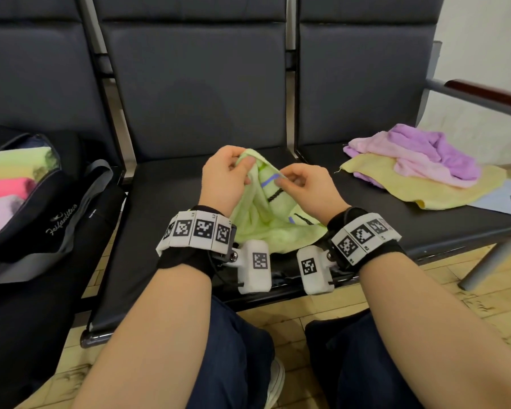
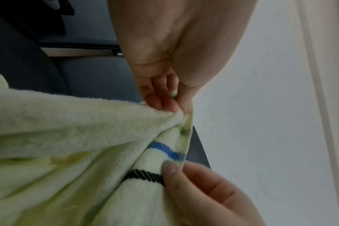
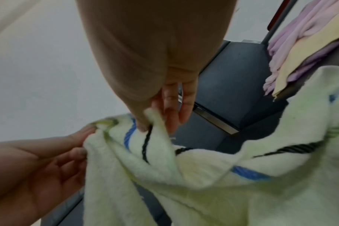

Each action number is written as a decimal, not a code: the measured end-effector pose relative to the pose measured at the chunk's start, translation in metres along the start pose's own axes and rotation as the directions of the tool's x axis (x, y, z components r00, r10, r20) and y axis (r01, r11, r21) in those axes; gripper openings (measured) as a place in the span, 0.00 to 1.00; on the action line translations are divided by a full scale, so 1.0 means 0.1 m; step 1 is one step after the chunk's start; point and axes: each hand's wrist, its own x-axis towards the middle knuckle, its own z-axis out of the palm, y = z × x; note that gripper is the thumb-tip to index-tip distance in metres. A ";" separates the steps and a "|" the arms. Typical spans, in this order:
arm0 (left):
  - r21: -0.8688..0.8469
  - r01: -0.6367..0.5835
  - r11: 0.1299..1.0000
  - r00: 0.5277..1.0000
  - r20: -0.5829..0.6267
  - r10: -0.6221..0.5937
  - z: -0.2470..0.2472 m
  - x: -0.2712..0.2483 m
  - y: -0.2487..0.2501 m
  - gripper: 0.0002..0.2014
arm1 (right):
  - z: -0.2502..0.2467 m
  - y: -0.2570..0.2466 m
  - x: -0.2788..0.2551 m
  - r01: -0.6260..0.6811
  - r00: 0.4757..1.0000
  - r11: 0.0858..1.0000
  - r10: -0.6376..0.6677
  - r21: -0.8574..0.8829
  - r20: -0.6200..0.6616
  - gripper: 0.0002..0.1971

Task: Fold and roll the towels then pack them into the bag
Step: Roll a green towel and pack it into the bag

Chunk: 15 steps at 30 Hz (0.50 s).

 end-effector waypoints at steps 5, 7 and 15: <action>-0.088 0.007 0.996 0.988 -0.152 -0.020 -0.09 0.02 -0.01 0.03 | -0.01 0.01 0.00 -0.086 0.996 0.992 0.084 0.088 0.029 0.07; -0.116 -0.020 0.993 0.967 -0.253 -0.010 -0.11 0.03 -0.03 0.04 | -0.03 -0.02 0.00 -0.097 0.995 0.986 0.098 0.138 0.003 0.09; -0.188 -0.086 0.978 0.925 -0.380 0.009 -0.13 0.00 0.02 0.05 | -0.04 -0.11 0.05 -0.069 0.974 0.897 0.156 0.437 -0.166 0.09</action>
